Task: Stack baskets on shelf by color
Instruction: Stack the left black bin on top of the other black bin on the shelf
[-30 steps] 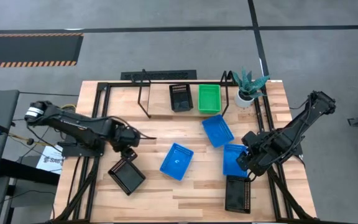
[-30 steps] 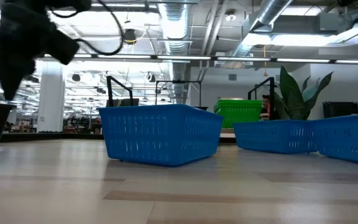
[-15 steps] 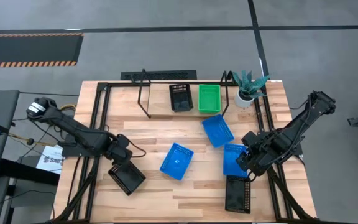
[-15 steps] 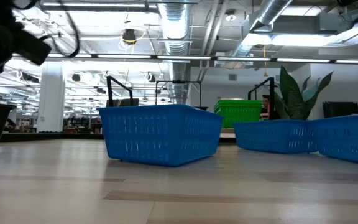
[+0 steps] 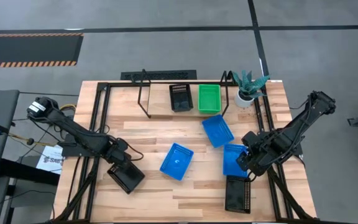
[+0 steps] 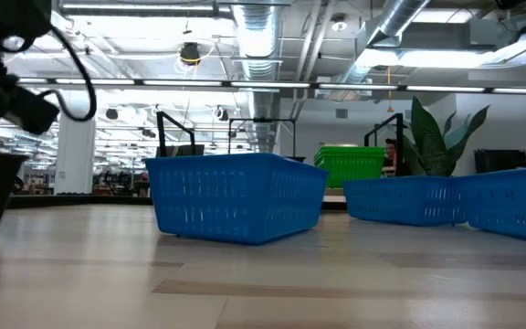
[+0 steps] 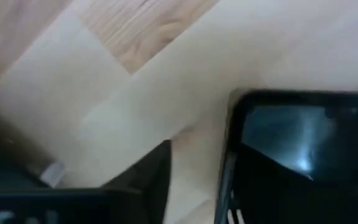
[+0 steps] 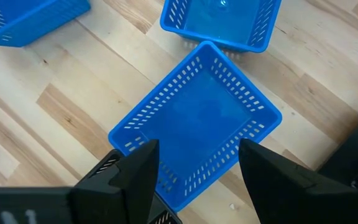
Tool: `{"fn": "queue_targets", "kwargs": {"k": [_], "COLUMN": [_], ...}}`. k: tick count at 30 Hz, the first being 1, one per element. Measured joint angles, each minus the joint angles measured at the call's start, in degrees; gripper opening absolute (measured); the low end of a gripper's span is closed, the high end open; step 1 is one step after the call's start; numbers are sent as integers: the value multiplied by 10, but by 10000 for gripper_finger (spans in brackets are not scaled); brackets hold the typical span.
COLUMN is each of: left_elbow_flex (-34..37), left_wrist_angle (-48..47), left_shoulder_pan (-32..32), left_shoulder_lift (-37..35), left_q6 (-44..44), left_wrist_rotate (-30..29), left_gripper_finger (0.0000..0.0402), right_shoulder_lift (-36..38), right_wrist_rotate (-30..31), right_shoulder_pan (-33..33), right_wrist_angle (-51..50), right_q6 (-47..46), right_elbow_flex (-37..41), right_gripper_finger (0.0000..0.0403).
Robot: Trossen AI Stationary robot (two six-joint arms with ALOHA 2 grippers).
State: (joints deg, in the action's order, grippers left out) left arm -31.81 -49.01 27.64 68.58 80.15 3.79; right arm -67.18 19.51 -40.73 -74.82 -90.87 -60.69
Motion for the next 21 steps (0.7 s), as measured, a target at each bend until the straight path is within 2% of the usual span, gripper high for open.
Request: {"fn": "queue_targets", "kwargs": {"k": [5,6,10,14,21], "left_elbow_flex": [34,34,21,-22,-149], "left_wrist_angle": [65,75,89,89,76], "left_shoulder_pan": [-11,-16,-41,-81,-210], "left_shoulder_lift": [0,0,0,0,0], "left_q6": [20,17,3,-30,-176], "left_wrist_rotate": [10,12,8,-14,-42], "left_gripper_finger": [25,13,3,1,0], "right_shoulder_lift": [0,0,0,0,0], "right_wrist_rotate": [0,0,0,0,1], "right_shoulder_pan": [0,0,0,0,0], "right_wrist_angle": [-2,-2,-7,-15,-15], "right_q6": [13,14,14,14,16], "right_elbow_flex": [0,0,0,0,0], "right_gripper_finger": [245,245,245,245,245]}}
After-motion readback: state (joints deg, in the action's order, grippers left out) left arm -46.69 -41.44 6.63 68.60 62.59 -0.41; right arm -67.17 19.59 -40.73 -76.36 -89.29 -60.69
